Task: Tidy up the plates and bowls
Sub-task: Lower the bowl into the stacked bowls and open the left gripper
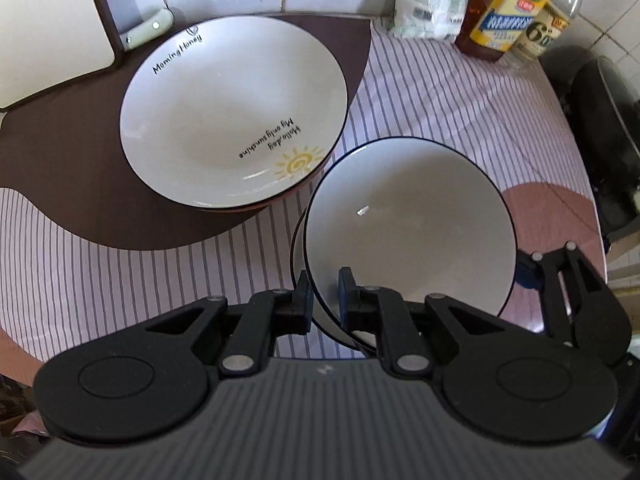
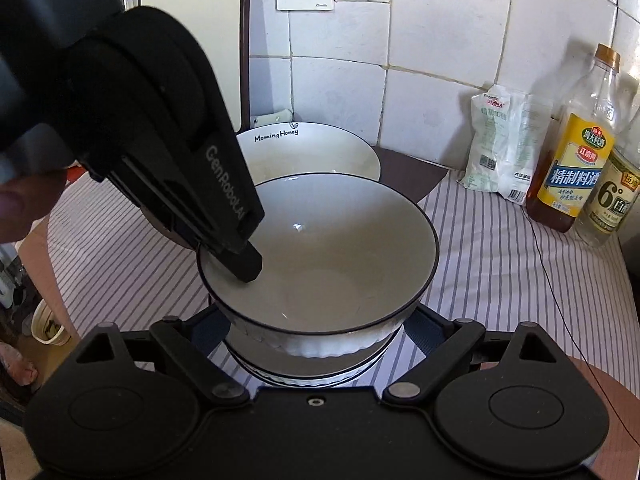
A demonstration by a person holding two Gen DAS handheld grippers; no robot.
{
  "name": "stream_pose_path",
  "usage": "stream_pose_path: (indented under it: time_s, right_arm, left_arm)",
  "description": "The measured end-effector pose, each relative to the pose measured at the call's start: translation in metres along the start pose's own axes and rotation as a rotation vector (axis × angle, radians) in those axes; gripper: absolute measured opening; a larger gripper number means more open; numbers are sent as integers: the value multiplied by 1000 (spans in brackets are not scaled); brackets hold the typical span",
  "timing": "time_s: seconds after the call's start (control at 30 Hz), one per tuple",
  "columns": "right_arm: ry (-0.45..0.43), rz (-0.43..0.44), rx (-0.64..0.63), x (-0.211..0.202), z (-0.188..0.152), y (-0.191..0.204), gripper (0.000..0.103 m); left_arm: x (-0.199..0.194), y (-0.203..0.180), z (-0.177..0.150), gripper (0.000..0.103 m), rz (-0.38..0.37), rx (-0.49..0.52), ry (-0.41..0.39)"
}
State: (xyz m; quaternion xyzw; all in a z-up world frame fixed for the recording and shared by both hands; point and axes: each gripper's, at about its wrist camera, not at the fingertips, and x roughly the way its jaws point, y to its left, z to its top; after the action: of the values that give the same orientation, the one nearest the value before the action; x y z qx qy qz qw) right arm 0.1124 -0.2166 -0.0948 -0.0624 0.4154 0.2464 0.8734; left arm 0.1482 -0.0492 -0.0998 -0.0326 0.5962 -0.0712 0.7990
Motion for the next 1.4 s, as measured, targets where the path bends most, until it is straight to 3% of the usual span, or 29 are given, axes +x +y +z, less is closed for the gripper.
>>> stream_pose_path:
  time_s: [0.37,0.6,0.7,0.93,1.07,1.17,1.33,1.4]
  right_arm:
    - [-1,-58,-53,-1,1,13,98]
    - [26,-35,-43,1,1,11,103]
    - [16,-48,-53,1,-2,14,103]
    - [14,-74,-66,0,-4,18,103]
    - [23,-99,-59,0,-3,21,103]
    - [31,-114,-47,0,-2,22,103]
    - [50,-235,-233,3,-6,48,103]
    - [44,-253,-248,3,-9,51,103]
  left_arm:
    - [-5,-3,-4,17,31,5,-7]
    - [-9,4,-5,24,21,-27,-15]
    - [-8,4,-7,13,32,-32,-27]
    - [-5,17,-12,10,-16,-92,-53]
    - [-5,30,-17,9,-81,-137,-97]
    - [-4,31,-19,8,-96,-109,-134]
    - [3,37,-23,8,-89,-103,-175]
    - [3,39,-23,8,-99,-105,-191]
